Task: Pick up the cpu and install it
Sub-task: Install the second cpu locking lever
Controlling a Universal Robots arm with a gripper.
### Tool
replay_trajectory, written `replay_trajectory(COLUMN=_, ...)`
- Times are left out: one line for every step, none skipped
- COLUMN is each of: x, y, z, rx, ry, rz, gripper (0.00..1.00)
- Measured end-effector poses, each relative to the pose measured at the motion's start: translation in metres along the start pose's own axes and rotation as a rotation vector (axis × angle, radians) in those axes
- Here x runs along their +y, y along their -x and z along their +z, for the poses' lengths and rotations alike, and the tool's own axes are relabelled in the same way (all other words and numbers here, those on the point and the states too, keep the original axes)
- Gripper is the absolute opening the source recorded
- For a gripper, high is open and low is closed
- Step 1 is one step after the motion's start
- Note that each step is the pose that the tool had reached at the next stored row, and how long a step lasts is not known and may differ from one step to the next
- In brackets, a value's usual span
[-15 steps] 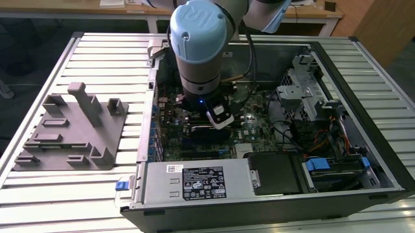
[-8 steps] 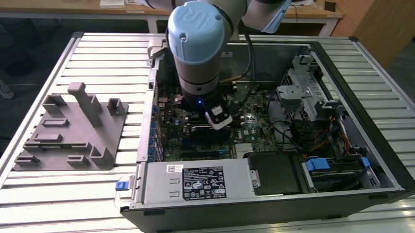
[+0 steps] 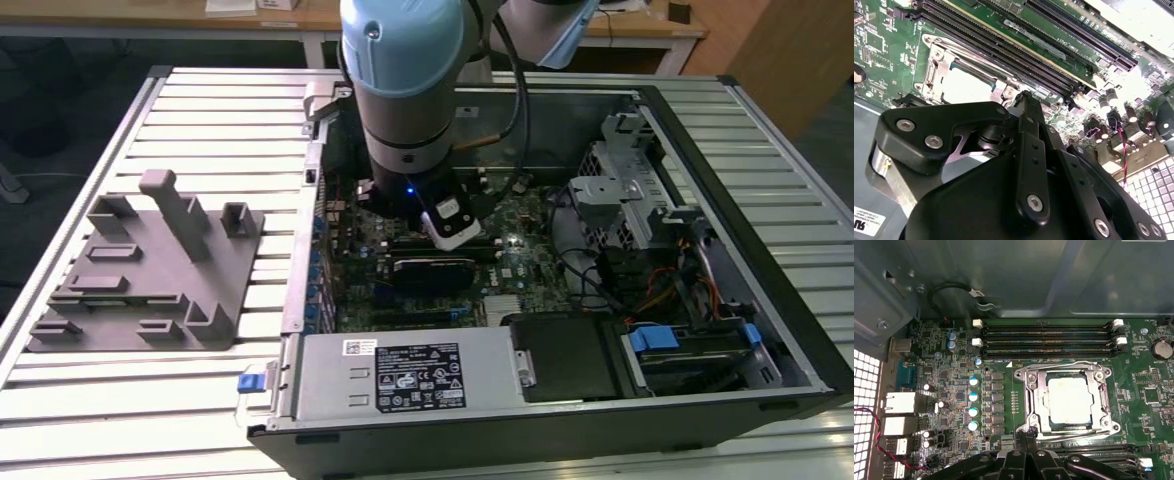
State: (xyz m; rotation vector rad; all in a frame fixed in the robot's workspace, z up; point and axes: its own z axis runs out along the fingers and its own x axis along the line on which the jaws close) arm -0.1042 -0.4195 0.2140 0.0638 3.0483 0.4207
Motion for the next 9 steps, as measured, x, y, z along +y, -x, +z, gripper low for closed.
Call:
replay_trajectory(x=0.0, y=0.0, z=0.0, rx=0.0, ry=-0.0004, rz=0.0, gripper=0.11)
replay_trajectory(x=0.0, y=0.0, z=0.0, rx=0.0, ry=-0.0004, rz=0.0, gripper=0.11)
replay_trajectory(x=0.0, y=0.0, z=0.0, rx=0.0, ry=-0.0006, rz=0.0, gripper=0.11)
replay_trajectory(x=0.0, y=0.0, z=0.0, rx=0.0, ry=-0.0006, rz=0.0, gripper=0.11)
replay_trajectory(x=0.0, y=0.0, z=0.0, rx=0.0, ry=-0.0006, rz=0.0, gripper=0.11)
replay_trajectory(x=0.0, y=0.0, z=0.0, rx=0.0, ry=-0.0009, rz=0.0, gripper=0.11)
replay_trajectory(x=0.0, y=0.0, z=0.0, rx=0.0, ry=-0.001, rz=0.0, gripper=0.11)
replay_trajectory(x=0.0, y=0.0, z=0.0, rx=0.0, ry=-0.001, rz=0.0, gripper=0.11)
replay_trajectory(x=0.0, y=0.0, z=0.0, rx=0.0, ry=-0.0011, rz=0.0, gripper=0.11)
